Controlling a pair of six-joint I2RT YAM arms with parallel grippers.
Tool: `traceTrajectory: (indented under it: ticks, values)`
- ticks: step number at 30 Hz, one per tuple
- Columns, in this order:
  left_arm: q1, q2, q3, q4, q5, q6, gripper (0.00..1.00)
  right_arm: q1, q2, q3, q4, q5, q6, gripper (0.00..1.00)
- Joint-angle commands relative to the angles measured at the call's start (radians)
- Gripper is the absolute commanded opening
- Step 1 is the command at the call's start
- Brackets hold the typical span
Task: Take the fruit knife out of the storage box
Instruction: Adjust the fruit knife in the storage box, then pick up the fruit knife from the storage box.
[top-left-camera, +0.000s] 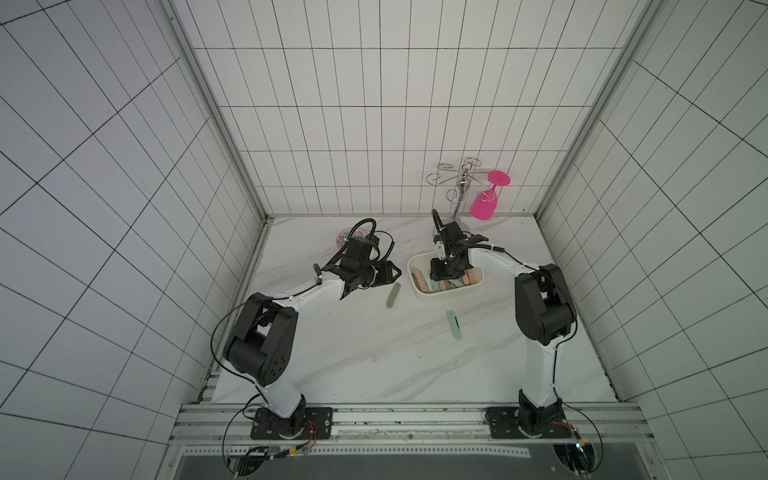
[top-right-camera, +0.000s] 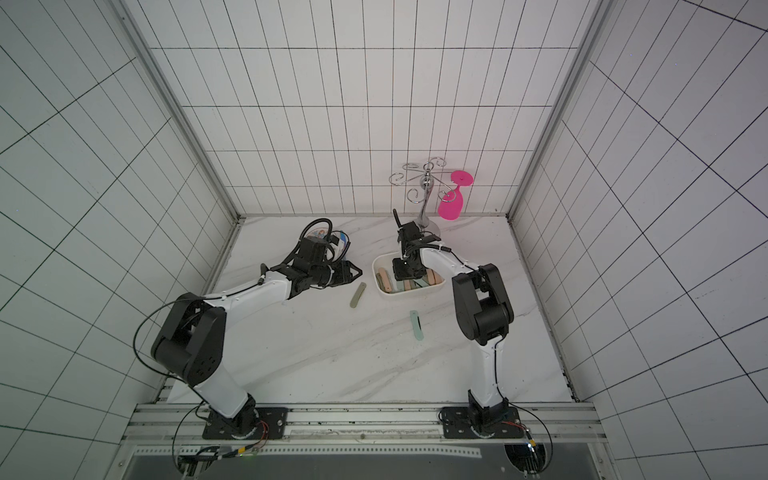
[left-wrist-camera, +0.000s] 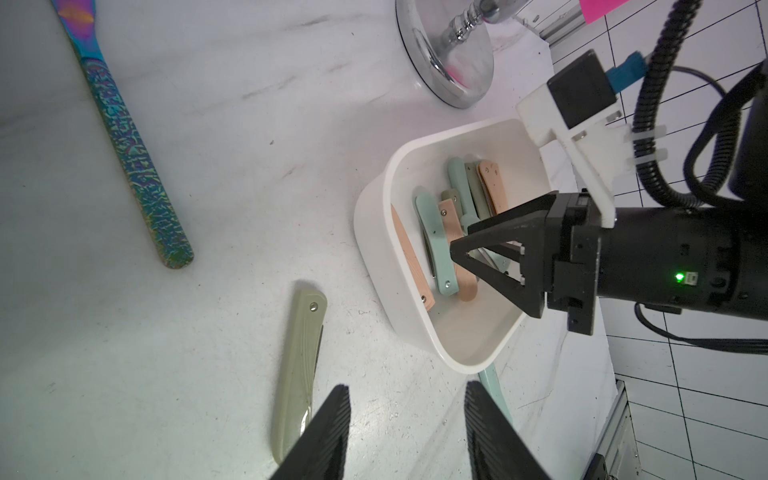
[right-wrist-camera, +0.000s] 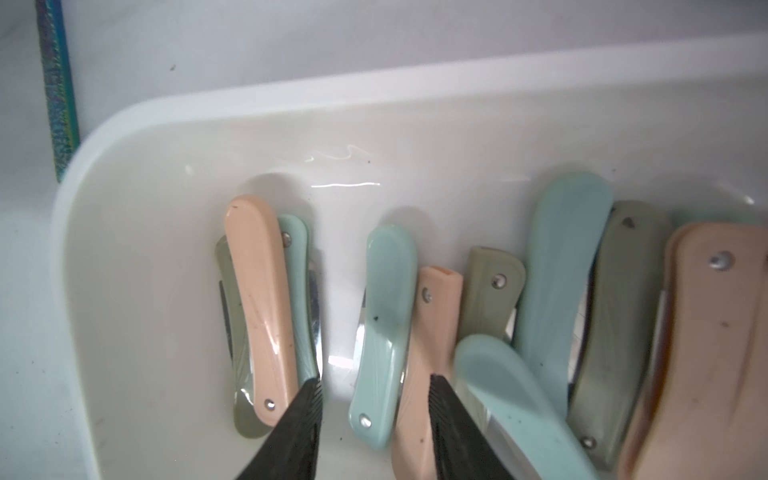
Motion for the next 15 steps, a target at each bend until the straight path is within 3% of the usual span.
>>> traceTrajectory:
  ticks: [1,7,15]
  values:
    - [0.003,-0.012,0.010,0.025,0.005,0.002,0.48,-0.011,-0.033,-0.027,-0.023,0.021,0.006,0.41]
    - [0.008,-0.009,0.010,0.026,0.012,0.004,0.48,-0.006,0.012,-0.012,-0.023,-0.021,0.013,0.32]
    - [0.015,-0.007,0.010,0.022,0.018,0.009,0.48,0.019,0.091,0.027,-0.025,0.006,0.005,0.35]
